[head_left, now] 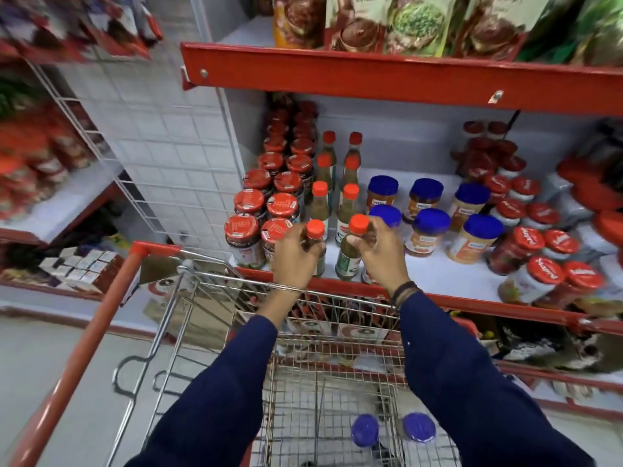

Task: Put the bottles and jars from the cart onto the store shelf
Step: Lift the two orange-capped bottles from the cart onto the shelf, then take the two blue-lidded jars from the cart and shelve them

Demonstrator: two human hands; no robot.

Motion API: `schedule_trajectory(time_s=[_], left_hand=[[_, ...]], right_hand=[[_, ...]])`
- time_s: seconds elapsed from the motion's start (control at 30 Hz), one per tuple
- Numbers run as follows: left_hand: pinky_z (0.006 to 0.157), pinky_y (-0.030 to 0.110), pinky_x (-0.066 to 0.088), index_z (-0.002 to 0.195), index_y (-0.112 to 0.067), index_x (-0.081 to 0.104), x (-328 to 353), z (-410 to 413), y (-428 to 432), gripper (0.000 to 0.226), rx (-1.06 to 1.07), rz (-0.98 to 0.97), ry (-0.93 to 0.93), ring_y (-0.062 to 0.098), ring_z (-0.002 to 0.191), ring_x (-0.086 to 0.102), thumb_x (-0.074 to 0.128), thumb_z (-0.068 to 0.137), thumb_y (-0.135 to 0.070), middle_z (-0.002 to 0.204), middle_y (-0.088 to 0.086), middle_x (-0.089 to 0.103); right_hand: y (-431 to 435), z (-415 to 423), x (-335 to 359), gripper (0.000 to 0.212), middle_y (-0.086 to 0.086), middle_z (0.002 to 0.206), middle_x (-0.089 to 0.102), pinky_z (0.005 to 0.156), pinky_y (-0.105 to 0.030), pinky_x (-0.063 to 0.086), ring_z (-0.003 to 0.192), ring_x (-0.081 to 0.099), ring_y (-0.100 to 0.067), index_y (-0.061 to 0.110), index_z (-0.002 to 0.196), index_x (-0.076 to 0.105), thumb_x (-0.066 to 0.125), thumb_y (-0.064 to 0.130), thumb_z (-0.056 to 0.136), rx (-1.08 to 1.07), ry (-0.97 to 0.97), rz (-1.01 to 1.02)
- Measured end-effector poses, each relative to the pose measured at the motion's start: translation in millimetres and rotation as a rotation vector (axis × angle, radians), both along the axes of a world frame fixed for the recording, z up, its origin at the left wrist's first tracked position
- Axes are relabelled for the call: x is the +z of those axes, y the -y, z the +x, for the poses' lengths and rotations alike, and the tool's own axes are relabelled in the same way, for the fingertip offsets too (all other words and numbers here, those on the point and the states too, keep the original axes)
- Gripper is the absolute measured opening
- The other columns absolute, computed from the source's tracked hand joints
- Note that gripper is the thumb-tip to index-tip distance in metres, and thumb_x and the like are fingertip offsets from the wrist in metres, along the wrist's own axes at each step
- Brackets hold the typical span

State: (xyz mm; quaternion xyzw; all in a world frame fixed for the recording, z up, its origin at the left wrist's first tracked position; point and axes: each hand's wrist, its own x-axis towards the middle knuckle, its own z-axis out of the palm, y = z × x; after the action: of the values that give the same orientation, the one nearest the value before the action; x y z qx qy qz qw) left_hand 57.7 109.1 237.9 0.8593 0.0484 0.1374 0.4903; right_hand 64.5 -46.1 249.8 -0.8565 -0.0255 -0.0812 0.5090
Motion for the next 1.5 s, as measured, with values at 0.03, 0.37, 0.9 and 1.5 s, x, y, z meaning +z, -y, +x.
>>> schedule_trajectory(time_s=[0.03,0.37,0.9,1.5], left_hand=[[0.078,0.041,0.055,0.098,-0.017,0.063,-4,2,0,0.031,-0.004,0.014,-0.004,0.021,0.085,0.065,0.073,0.069,-0.019,0.092,0.005,0.071],[0.074,0.029,0.045,0.115,-0.011,0.048,-6,13,-3,0.043,-0.084,0.12,0.004,0.027,0.088,0.062,0.07,0.078,-0.015,0.098,0.012,0.067],[0.102,0.03,0.042,0.114,-0.018,0.049,-70,-102,47,0.028,-0.283,-0.101,0.014,0.005,0.123,0.043,0.058,0.087,-0.022,0.126,-0.004,0.046],[0.078,0.046,0.05,0.128,-0.008,0.031,-318,-175,142,0.066,-0.358,0.376,-1.014,0.038,0.114,0.048,0.069,0.074,-0.019,0.127,0.015,0.04]], right_hand=[[0,2,-4,0.034,-0.007,0.108,0.067,0.09,-0.038,0.049,0.102,0.062,-0.022,0.013,0.115,0.055,0.065,0.018,0.082,0.006,-0.008,-0.006],[-3,11,-17,0.034,-0.004,0.104,0.064,0.089,-0.033,0.047,0.096,0.057,-0.014,0.013,0.115,0.055,0.065,0.017,0.083,0.049,-0.043,-0.041],[61,-113,-81,0.034,0.006,0.123,0.057,0.091,-0.024,0.049,0.11,0.056,-0.007,0.027,0.121,0.052,0.059,0.028,0.088,0.056,-0.142,-0.034],[166,-171,-332,0.072,-0.013,0.137,0.036,0.095,-0.042,0.044,0.123,0.038,-0.035,0.01,0.13,0.035,0.069,0.007,0.067,0.449,-0.95,-0.575]])
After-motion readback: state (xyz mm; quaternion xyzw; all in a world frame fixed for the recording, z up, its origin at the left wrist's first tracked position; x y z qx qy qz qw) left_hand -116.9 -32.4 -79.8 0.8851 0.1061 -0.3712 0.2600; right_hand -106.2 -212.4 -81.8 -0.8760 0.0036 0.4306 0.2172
